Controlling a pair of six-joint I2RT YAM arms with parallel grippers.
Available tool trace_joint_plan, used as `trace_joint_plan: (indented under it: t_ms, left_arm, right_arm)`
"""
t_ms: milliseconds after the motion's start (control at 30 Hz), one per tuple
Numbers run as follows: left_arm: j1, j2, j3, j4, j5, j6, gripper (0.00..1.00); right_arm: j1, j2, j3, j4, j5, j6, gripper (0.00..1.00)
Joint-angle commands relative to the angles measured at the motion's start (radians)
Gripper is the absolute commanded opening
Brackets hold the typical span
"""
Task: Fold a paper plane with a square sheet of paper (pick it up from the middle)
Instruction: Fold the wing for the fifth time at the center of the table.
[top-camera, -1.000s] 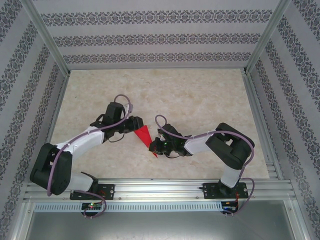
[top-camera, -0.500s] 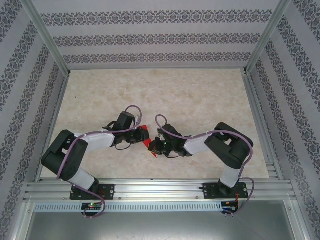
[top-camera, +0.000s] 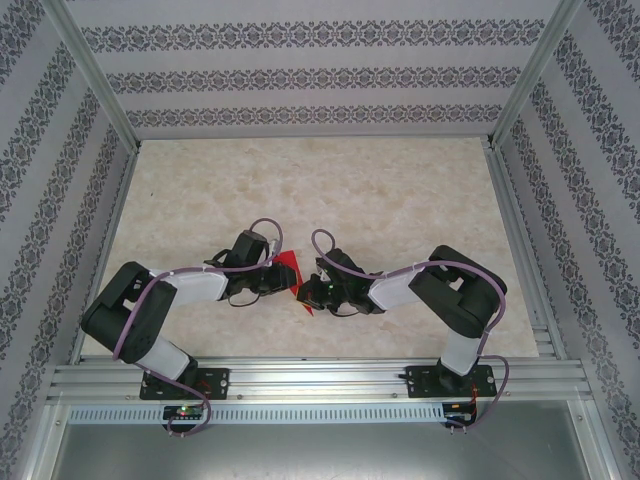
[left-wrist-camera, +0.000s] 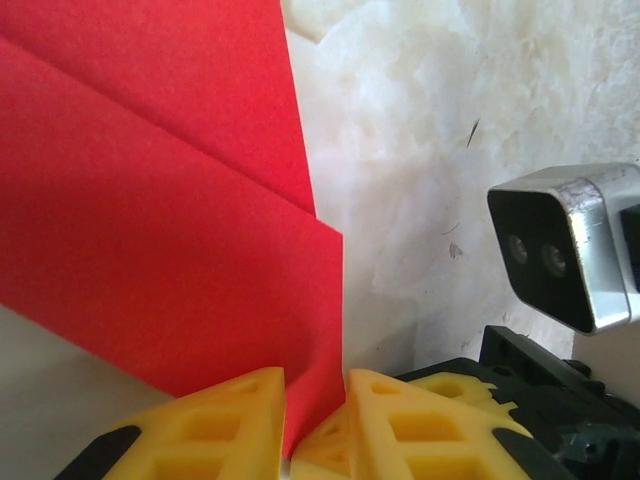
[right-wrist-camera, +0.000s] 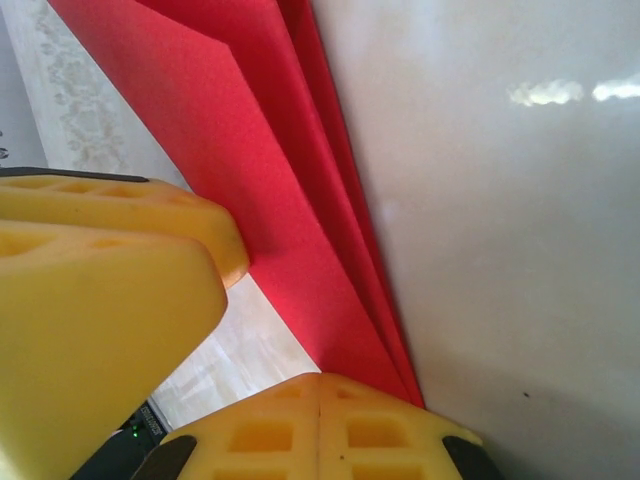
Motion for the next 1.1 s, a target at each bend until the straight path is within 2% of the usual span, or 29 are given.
trace_joint_plan:
  t_ms: [0, 433, 700, 1067]
  left_arm:
    - [-0.011, 0.027, 0.016, 0.039, 0.013, 0.006, 0.24]
    - [-0.001, 0.058, 0.07, -0.071, -0.192, 0.019, 0.23]
    - [0.059, 0.102, 0.13, -0.094, -0.192, 0.043, 0.23]
    - [0.188, 0.154, 0.213, -0.188, -0.109, 0.166, 0.24]
  right_arm:
    - [0.011, 0.067, -0.049, -0.149, 0.077, 0.003, 0.0]
    - [0.018, 0.037, -0.088, -0.175, 0.051, -0.033, 0.0]
    - [0.017, 0.024, -0.116, -0.183, 0.02, -0.064, 0.0]
    - [0.015, 0.003, -0.108, -0.174, 0.017, -0.057, 0.0]
